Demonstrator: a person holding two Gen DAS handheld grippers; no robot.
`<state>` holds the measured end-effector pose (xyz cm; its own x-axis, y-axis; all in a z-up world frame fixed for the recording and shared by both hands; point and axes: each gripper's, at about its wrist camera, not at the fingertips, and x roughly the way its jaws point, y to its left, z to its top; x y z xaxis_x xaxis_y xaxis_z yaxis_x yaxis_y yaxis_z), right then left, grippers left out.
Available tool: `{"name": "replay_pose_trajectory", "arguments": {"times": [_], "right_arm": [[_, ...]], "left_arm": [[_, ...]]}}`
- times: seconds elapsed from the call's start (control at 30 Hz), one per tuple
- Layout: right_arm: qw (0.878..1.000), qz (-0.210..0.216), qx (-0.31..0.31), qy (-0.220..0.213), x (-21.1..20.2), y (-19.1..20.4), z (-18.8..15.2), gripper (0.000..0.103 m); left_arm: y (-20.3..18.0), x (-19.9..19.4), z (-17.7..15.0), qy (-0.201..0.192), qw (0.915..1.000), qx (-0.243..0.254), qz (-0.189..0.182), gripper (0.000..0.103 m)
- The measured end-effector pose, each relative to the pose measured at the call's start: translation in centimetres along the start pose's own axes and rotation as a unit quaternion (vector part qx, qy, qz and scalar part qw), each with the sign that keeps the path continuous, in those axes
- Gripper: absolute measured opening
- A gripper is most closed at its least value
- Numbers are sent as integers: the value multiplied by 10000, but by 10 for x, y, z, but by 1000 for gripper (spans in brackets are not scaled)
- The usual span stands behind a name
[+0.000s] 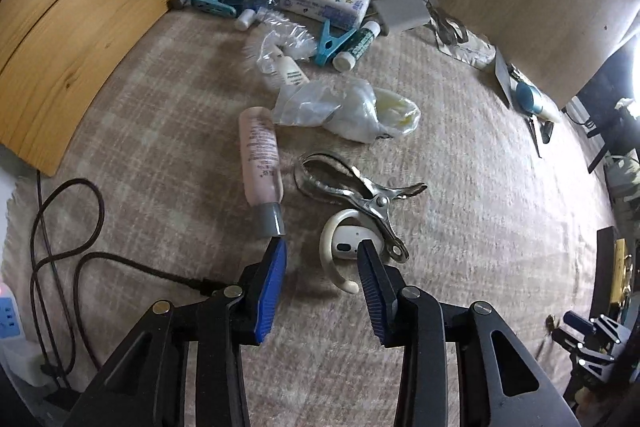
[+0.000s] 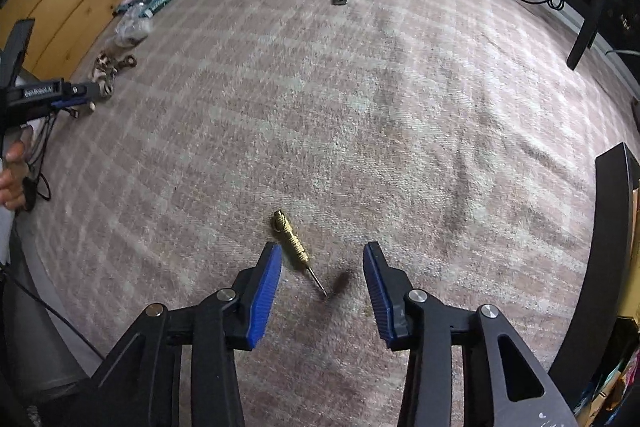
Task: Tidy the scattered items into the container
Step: 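Grasp the white earbud with the left gripper while the right grasps the brass bit, then carry the white earbud and brass bit into the container and open both grippers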
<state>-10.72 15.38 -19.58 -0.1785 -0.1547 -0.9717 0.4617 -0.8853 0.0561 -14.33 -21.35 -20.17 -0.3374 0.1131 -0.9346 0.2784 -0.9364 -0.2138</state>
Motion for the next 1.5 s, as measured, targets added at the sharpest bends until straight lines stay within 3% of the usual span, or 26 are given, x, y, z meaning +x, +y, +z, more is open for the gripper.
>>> {"name": "replay_pose_trajectory", "arguments": {"times": [0.23, 0.3, 0.57, 0.93, 1.5], "right_arm": [[9999, -94, -26, 54, 4, 2, -3, 24], [9999, -122, -60, 63, 4, 3, -5, 6], [9999, 5, 138, -41, 0, -4, -12, 5], [9983, 315, 451, -172, -16, -16, -30, 5], [9902, 637, 967, -783, -74, -46, -50, 5]], "left_arm": [[-16, 2, 0, -37, 9998, 164, -128, 16], [-17, -1, -5, -89, 9998, 155, -114, 12], [-35, -24, -39, -287, 9990, 344, -82, 6], [-106, -71, -102, -656, 9915, 1121, -51, 6], [-214, -114, -132, -974, 9737, 2007, -473, 6]]}}
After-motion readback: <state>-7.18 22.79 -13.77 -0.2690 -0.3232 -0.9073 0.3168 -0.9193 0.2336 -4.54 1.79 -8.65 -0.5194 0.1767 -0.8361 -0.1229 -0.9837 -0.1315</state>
